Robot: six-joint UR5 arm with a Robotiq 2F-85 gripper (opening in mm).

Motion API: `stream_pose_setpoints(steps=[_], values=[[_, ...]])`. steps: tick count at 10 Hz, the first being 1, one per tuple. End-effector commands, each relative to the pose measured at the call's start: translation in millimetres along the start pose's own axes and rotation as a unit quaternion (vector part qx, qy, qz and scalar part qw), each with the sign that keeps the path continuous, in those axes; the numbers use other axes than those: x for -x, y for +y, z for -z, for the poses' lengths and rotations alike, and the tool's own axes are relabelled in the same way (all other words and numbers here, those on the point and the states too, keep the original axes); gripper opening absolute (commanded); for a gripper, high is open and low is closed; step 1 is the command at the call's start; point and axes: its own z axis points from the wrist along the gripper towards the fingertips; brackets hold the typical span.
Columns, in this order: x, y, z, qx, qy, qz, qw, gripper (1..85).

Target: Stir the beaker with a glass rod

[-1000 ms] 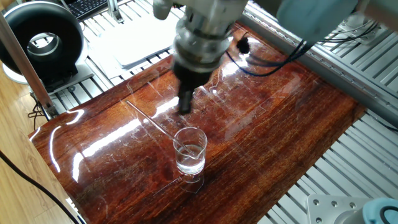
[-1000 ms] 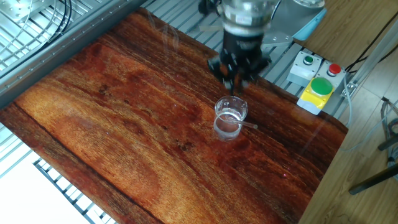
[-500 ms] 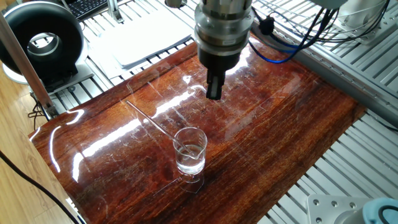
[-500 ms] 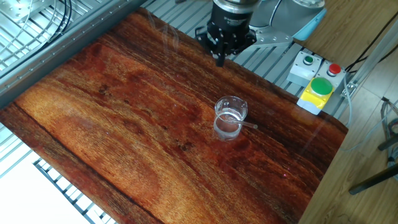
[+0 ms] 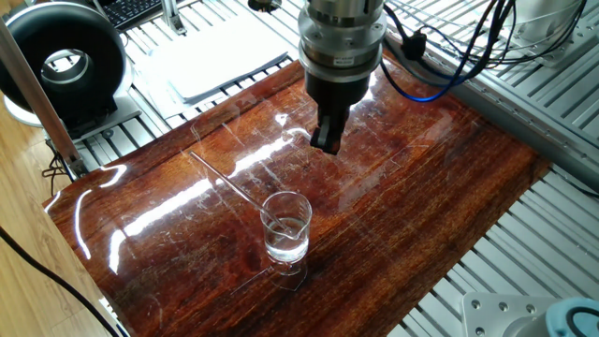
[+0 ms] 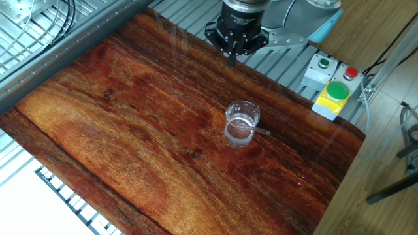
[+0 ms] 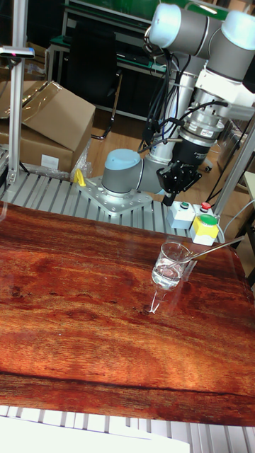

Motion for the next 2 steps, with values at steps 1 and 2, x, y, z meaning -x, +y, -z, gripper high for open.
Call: stream_pose_setpoints(steps=[1,2], values=[[1.8,5.5,-3.6,0.016,0.001,-0.014,0.9998,1.0],[1.5,5.4,-4.0,0.016,0.002,-0.011,0.9998,1.0]])
